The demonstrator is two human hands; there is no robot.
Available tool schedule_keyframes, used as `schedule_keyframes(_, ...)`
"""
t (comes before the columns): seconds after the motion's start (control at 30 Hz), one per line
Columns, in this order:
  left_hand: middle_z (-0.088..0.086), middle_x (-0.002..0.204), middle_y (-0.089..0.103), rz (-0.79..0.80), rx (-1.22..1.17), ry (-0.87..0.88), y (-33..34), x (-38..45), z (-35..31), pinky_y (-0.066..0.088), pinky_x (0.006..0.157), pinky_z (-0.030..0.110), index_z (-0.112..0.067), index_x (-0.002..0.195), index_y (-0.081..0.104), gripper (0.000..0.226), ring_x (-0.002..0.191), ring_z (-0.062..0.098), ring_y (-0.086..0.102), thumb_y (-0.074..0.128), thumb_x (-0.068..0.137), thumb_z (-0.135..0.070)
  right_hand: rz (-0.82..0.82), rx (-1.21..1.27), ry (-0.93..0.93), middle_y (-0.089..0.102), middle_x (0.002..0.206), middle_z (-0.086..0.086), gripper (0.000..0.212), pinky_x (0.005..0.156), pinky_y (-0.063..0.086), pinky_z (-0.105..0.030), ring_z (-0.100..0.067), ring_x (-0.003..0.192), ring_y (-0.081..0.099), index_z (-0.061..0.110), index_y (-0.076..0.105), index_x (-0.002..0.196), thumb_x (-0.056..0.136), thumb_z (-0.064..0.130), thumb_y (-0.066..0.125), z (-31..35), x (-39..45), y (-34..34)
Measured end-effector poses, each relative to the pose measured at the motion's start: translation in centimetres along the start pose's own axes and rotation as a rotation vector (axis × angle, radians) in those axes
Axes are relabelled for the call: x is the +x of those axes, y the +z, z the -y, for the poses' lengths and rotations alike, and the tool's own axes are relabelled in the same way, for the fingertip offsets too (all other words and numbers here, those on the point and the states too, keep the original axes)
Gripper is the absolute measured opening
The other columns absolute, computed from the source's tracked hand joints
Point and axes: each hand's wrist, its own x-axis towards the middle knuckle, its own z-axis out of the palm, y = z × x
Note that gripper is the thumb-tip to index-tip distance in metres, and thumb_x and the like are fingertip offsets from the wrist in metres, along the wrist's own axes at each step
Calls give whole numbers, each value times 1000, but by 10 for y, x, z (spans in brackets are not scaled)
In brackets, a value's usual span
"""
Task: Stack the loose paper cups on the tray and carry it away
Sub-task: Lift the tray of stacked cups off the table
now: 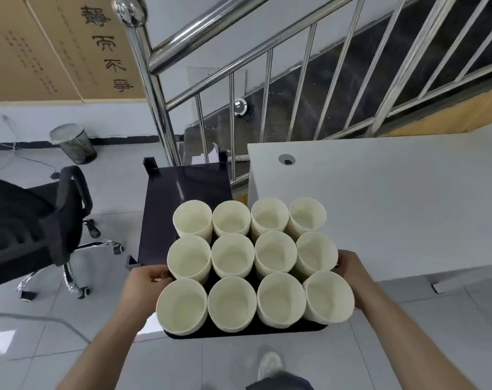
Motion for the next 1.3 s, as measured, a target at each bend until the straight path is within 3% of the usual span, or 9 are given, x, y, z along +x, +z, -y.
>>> schedule_keyframes(0.1, 7, 60, 69, -11, 16, -7, -19, 15, 3, 45, 52, 24, -13, 65, 74, 23, 51, 14, 57, 68, 78, 4, -4, -28, 6, 58, 59, 1, 20, 53, 42, -26, -10, 56, 50, 12, 62, 60, 65, 5, 80, 5, 9, 19)
schedule_keyframes(0.23, -3, 44, 59, -25, 41, -9, -30, 35, 0, 38, 42, 16, -5, 61, 66, 21, 37, 5, 48, 67, 79, 6, -46, -23, 8, 68, 77, -18, 20, 57, 47, -32, -13, 64, 57, 1, 67, 75, 63, 13, 77, 12, 27, 36)
schedule_keyframes(0.33, -1, 46, 58, -38, 76, 1, -37, 49, -4, 39, 48, 21, -3, 58, 64, 23, 45, 12, 48, 67, 78, 8, -60, -13, 21, 67, 71, -11, 15, 58, 46, -30, -12, 62, 55, 1, 68, 76, 67, 8, 78, 19, 36, 45)
schedule_keyframes(0.53, -8, 36, 48, -1, 102, 50, -46, 81, -18, 33, 36, 10, -10, 47, 55, 41, 32, 0, 41, 59, 80, 15, -96, -10, 27, 68, 72, -8, 16, 57, 47, -28, -12, 61, 58, 1, 69, 78, 68, 9, 79, 32, 51, 58)
schedule_keyframes(0.7, -7, 37, 48, 56, 176, 91, -60, 117, -23, 33, 37, 14, -13, 46, 57, 42, 33, 1, 37, 60, 81, 9, -167, 16, 56, 59, 65, -6, 39, 54, 42, -27, -10, 60, 49, -6, 62, 74, 53, 25, 72, 40, 52, 78)
schedule_keyframes(0.9, 7, 62, 66, 215, 248, 146, -85, 166, -34, 41, 54, 24, -13, 65, 72, 17, 56, 16, 51, 68, 80, -4, -308, 122, 104, 57, 53, 7, 10, 47, 39, -16, -1, 48, 47, 13, 62, 54, 56, 17, 71, 57, 32, 118)
schedule_keyframes(0.97, 10, 68, 69, 281, 264, 174, -97, 182, -40, 43, 55, 24, -15, 68, 73, 15, 60, 18, 56, 70, 78, -4, -359, 141, 146, 59, 52, 9, 30, 47, 40, -18, 1, 47, 50, 22, 61, 49, 66, 3, 76, 59, 23, 141)
schedule_keyframes(1.03, 9, 73, 71, 327, 299, 169, -105, 196, -47, 47, 57, 26, -19, 72, 73, 17, 65, 21, 61, 69, 78, -4, -411, 140, 190, 60, 54, 7, 33, 50, 42, -22, -1, 48, 51, 19, 62, 53, 72, -5, 73, 62, 17, 159)
schedule_keyframes(1.3, 0, 57, 66, 411, 381, 185, -112, 226, -62, 45, 50, 24, -18, 65, 71, 24, 52, 16, 58, 65, 78, 1, -545, 223, 287, 63, 62, -8, 9, 53, 44, -27, -14, 59, 55, 10, 67, 63, 63, 9, 75, 68, 8, 198)
